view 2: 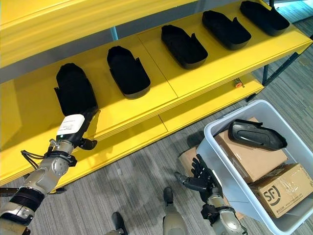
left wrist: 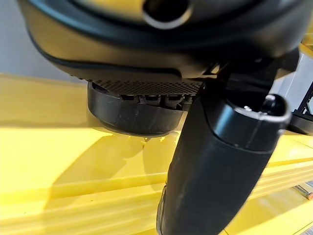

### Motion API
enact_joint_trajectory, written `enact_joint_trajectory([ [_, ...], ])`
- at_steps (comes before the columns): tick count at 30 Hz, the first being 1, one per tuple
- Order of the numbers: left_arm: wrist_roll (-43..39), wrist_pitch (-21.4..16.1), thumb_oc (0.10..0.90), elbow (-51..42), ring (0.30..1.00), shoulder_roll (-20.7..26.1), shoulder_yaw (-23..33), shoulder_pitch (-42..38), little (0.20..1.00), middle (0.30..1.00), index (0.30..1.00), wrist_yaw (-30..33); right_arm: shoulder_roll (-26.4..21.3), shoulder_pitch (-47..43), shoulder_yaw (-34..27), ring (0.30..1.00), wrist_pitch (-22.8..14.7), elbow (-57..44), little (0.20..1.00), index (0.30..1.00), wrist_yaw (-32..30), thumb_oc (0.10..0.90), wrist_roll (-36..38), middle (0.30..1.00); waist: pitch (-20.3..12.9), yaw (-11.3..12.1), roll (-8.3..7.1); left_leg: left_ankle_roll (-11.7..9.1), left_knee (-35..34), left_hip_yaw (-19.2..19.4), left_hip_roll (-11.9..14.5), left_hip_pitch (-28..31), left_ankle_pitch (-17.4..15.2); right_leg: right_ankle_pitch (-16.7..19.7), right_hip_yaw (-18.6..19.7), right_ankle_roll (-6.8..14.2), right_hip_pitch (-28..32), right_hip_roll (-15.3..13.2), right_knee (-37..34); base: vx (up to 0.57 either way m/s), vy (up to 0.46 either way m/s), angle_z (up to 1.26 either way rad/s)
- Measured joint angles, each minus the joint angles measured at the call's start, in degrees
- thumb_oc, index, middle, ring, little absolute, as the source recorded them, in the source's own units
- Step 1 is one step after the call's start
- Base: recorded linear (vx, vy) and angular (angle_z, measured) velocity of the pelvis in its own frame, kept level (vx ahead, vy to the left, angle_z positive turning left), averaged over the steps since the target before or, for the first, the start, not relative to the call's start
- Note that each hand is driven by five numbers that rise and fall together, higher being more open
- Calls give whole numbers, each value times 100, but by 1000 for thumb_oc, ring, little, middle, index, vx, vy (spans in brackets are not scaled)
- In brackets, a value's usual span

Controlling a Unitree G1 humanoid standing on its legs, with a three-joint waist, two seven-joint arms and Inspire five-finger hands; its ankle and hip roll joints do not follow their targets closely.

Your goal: Move parts from the plastic box to the shelf.

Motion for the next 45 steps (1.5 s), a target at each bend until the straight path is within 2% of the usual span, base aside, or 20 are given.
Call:
enact_joint_trajectory([
  [4,-48,2,900,-134,1000,-6,133,135,1000,1000,1000,0,0,-8,9,1000,-34,0,1000,1000,0,900,0,1000,0,-6,-3,0,0,-2,1,0,0,4,-8,-5,1,2,1,0,0,0],
  [9,-71,7,900,-659,1000,-4,811,819,1000,1000,1000,5,-4,2,5,1000,-64,-2,1000,1000,-2,900,0,1000,-3,45,-15,0,0,-11,26,4,0,6,-19,-10,12,22,2,0,0,0],
  [11,-281,-4,900,-1013,1000,-6,1202,1197,1000,1000,1000,49,7,-17,-3,1000,-68,-2,1000,1000,-1,900,0,1000,-3,78,-25,-1,1,-12,34,18,1,6,-21,-10,23,31,2,0,0,0],
  [17,-979,-15,900,-1174,1000,-217,1797,1447,1000,1000,1000,359,7,-56,5,1000,-70,-5,1000,1000,11,900,3,1000,-6,224,-32,-17,4,-61,40,31,11,4,-48,-10,62,28,0,2,-1,2],
  [23,-1188,-122,900,-1572,1000,-284,1807,1686,1000,1000,1000,394,6,-47,-2,1000,-69,-5,1000,1000,10,900,3,1000,-9,251,-37,-19,6,-66,44,42,13,16,-57,-23,78,33,3,0,0,0],
  [24,-1379,-153,900,-1705,1000,-496,1903,1727,1000,1000,1000,395,9,-57,-1,1000,-68,-6,1000,1000,12,900,3,1000,-11,271,-39,-19,7,-73,46,72,13,18,-68,-25,117,33,4,0,0,0],
  [29,-1711,-263,900,-2003,1000,-652,2080,1959,1000,1000,1000,388,7,-59,-30,1000,-66,-6,1000,1000,9,900,3,1000,-16,279,-48,-20,7,-87,57,172,14,3,-83,-17,224,36,2,0,0,0],
  [31,-2078,-326,900,-2108,1000,-823,2205,2134,1000,1000,1000,363,30,-71,-25,1000,-59,-6,1000,1000,13,900,2,1000,-20,290,-48,-20,7,-86,58,225,14,-23,-85,-16,279,35,0,0,0,0],
  [32,-2587,-376,900,-2215,1000,-1090,2297,2323,1000,1000,1000,338,32,-40,-36,1000,-58,-5,1000,1000,13,900,2,1000,-54,269,-46,-21,7,-97,58,237,14,-36,-87,-7,293,35,-1,0,0,0],
  [37,-3506,-394,900,-2207,1000,-1496,2277,2814,1000,1000,1000,-35,44,-46,-51,1000,-38,-5,1000,1000,6,900,-16,1000,-165,286,-17,-23,18,-176,78,264,17,-45,-163,-34,374,43,0,-10,-35,8],
  [39,-3829,-415,900,-2215,1000,-1674,2246,3039,1000,1000,1000,-151,38,-91,-52,1000,-14,-2,1000,1000,-1,900,-25,1000,-189,329,26,-18,20,-197,96,297,23,-60,-200,-37,431,42,5,-40,-89,9],
  [40,-4237,-421,900,-2201,1000,-1969,2155,3239,1000,1000,1000,-316,38,-57,-67,1000,17,-3,1000,1000,-2,900,-65,1000,-264,284,94,-11,20,-251,101,386,19,-119,-249,-18,549,50,5,-63,-94,17],
  [42,-4480,-421,900,-2203,1000,-2020,1963,3481,1000,1000,1000,-520,24,-68,-66,1000,21,-3,1000,1000,-4,900,-74,1000,-329,298,172,-10,20,-321,147,413,18,-153,-305,-35,612,94,23,-100,-109,16],
  [44,-4592,-421,900,-2198,1000,-2037,1890,3620,1000,1000,1000,-619,10,-95,-59,1000,33,-3,1000,1000,-2,900,-87,1000,-352,313,212,-24,59,-368,234,389,34,-230,-333,-71,522,173,234,-217,-173,4],
  [45,-4768,-421,900,-2192,1000,-2034,1876,3632,1000,1000,1000,-632,-32,-141,-57,1000,24,-3,1000,1000,-2,900,-87,1000,-359,337,207,-22,192,-402,308,240,32,-452,-318,-114,175,220,790,-141,-128,-1],
])
